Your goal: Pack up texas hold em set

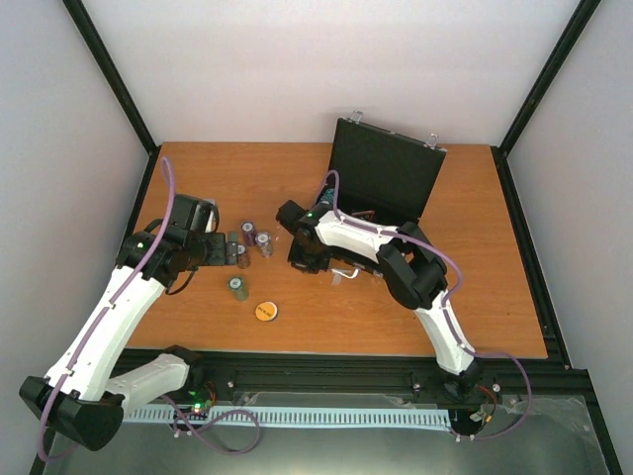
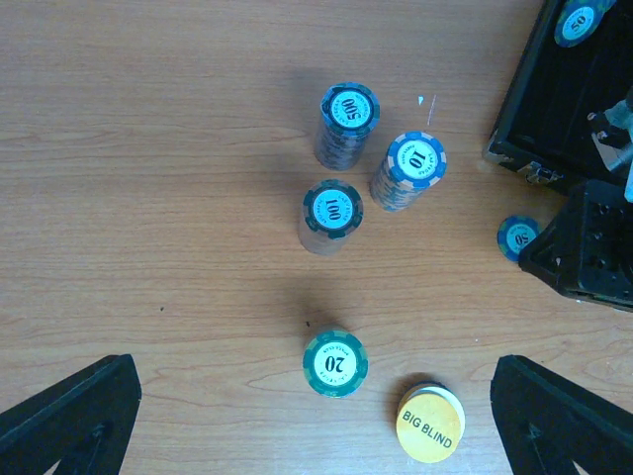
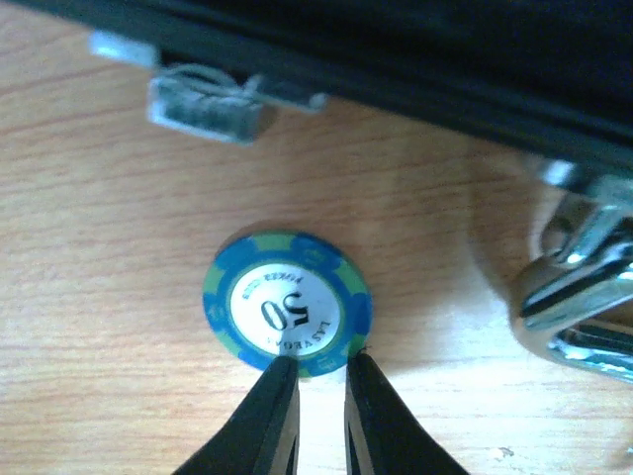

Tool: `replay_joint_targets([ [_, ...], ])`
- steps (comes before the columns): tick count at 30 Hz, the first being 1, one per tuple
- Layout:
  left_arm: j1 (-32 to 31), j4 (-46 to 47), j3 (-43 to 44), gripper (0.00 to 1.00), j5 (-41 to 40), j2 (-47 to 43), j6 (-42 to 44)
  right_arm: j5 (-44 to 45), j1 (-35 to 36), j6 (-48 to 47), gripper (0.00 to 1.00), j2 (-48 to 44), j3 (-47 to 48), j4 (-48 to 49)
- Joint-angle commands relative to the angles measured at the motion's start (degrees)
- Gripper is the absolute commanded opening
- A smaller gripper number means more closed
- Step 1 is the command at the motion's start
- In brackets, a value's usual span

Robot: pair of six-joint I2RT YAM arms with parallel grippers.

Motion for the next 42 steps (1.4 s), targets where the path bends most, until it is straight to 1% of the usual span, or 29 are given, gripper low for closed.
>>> replay_joint_targets([
  [1, 0.1, 0.2, 0.4, 1.00, -0.7, -1.0, 1.1, 1.8, 1.3, -6.3, 0.18, 0.8, 3.5, -2.6],
  [3, 0.1, 0.2, 0.3, 1.00, -0.6, -1.0, 1.1, 3.5, 1.7, -8.6, 0.20, 0.1, 4.1, -4.1],
  [4, 0.2, 0.2, 0.3, 1.00, -0.6, -1.0, 1.2, 4.4, 1.8, -9.4, 0.24, -0.4, 4.2, -4.4],
  [8, 0.1, 0.3, 0.1, 1.00, -0.5, -1.0, 1.1, 6.4, 1.9, -11.9, 0.51, -2.2, 3.6, -4.6],
  [10, 0.1, 0.5, 0.1, 1.00, -0.2, -0.9, 1.0, 6.8, 1.9, -12.9, 0.59, -2.1, 3.5, -5.0],
  [12, 0.1, 0.6, 0.2, 1.00, -0.2, -0.8, 0.9, 6.4, 1.9, -14.7, 0.63, -1.3, 4.0, -5.0],
  [15, 0.1, 0.7, 0.3, 1.00, -0.1, -0.7, 0.8, 6.0, 1.9, -17.6, 0.64, 1.3, 6.5, -5.8],
  [18, 0.1, 0.8, 0.2, 1.00, 0.0, -0.6, 0.8, 5.5, 1.9, -21.1, 0.70, 4.2, 9.8, -6.8],
  [22, 0.1, 0.9, 0.1, 1.00, 0.0, -0.3, 0.9, 3.5, 1.9, -25.6, 0.70, 8.6, 14.6, -9.0],
  [24, 0.1, 1.1, 0.1, 1.00, 0.0, -0.1, 0.8, 3.9, 1.9, -26.6, 0.70, 10.0, 16.2, -10.4],
  [28, 0.1, 1.3, 0.2, 1.00, 0.0, 0.3, 0.9, 6.5, 2.0, -27.4, 0.74, 10.1, 15.8, -11.2],
  [29, 0.1, 1.3, 0.2, 1.00, 0.0, 0.3, 0.9, 7.0, 1.9, -27.5, 0.76, 10.0, 15.6, -11.3],
  [32, 0.1, 1.5, 0.0, 1.00, 0.1, 0.6, 0.9, 6.6, 1.8, -28.0, 0.77, 9.9, 15.0, -11.0],
  [35, 0.1, 1.7, -0.1, 1.00, 0.2, 0.8, 0.9, 5.8, 1.9, -28.4, 0.72, 10.0, 14.3, -11.0],
  [37, 0.2, 1.8, 0.0, 1.00, 0.3, 0.9, 0.8, 6.2, 2.1, -28.5, 0.68, 9.5, 13.5, -10.7],
  [41, 0.1, 2.0, -0.1, 1.00, 0.7, 1.2, 0.8, 5.6, 2.5, -29.1, 0.63, 9.5, 11.4, -9.7],
  [42, 0.1, 2.0, 0.0, 1.00, 0.9, 1.3, 0.8, 5.5, 2.6, -29.2, 0.59, 9.6, 10.9, -9.5],
])
